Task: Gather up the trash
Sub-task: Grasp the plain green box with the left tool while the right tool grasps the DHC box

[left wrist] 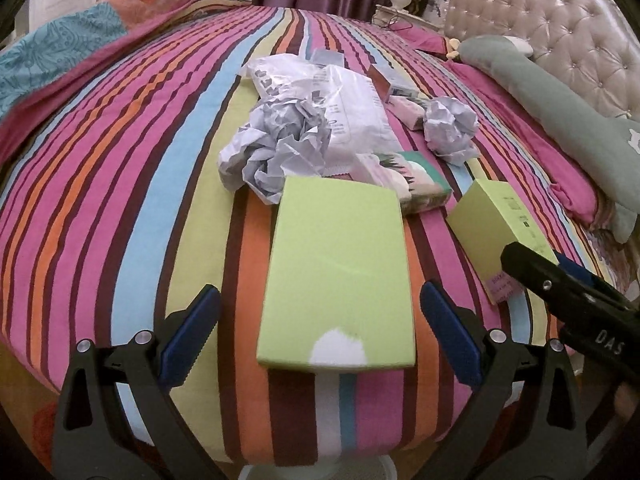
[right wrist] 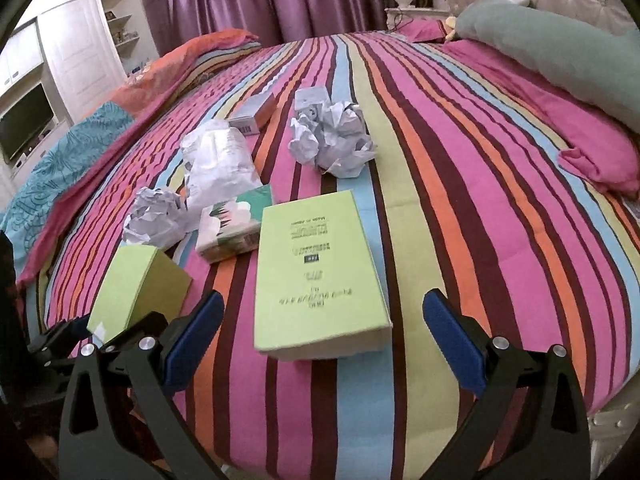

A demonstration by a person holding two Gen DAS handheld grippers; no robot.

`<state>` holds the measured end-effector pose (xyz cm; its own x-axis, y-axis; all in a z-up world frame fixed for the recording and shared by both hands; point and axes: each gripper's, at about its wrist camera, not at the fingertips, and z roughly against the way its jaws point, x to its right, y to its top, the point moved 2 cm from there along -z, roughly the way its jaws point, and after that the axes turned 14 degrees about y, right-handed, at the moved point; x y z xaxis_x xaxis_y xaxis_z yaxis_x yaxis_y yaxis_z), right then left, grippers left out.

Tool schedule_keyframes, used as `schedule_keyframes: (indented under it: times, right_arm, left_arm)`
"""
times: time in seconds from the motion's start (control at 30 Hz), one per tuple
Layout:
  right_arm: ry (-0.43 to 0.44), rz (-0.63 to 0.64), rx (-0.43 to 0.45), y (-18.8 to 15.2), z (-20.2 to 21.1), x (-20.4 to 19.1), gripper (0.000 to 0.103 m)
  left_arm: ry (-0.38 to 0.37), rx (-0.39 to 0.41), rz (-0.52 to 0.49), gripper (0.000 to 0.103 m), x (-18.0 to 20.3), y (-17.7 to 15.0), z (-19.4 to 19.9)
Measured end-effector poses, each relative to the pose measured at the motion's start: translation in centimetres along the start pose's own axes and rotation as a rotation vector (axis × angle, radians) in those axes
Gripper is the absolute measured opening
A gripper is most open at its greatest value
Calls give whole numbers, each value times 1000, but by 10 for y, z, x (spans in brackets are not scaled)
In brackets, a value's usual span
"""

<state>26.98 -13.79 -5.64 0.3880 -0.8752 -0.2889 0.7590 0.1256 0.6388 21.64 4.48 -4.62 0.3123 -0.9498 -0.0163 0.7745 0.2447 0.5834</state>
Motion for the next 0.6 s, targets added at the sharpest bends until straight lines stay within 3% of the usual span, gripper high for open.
schedule_keyframes:
  times: [0.27,0.3,0.33,0.37,0.4,0.47,0.6]
  right_arm:
    - [-2,28,-33,10,-16,2,94]
    - [-1,27,-40,10,-19,2,94]
    - [1,22,-48,10,-21,3,94]
    - [3,16,-52,10,-23,4,88]
    - [8,10,-56,10,-24,5,83]
    - [16,-8,-67,10,-26,7,61]
    - [18,-20,-68,9,-25,6,58]
  left_arm:
    - [37,3,-48,95,7,8,-9]
    - [36,2,-49,92,7,8,-10]
    - [35,-2,-49,80,7,8,-11]
    - [36,-10,-50,70,6,8,-13]
    - [40,-15,-51,68,6,8,-14]
    - [31,-7,-58,59,6,8,-13]
    - [39,-3,-79,59,8,8,-12]
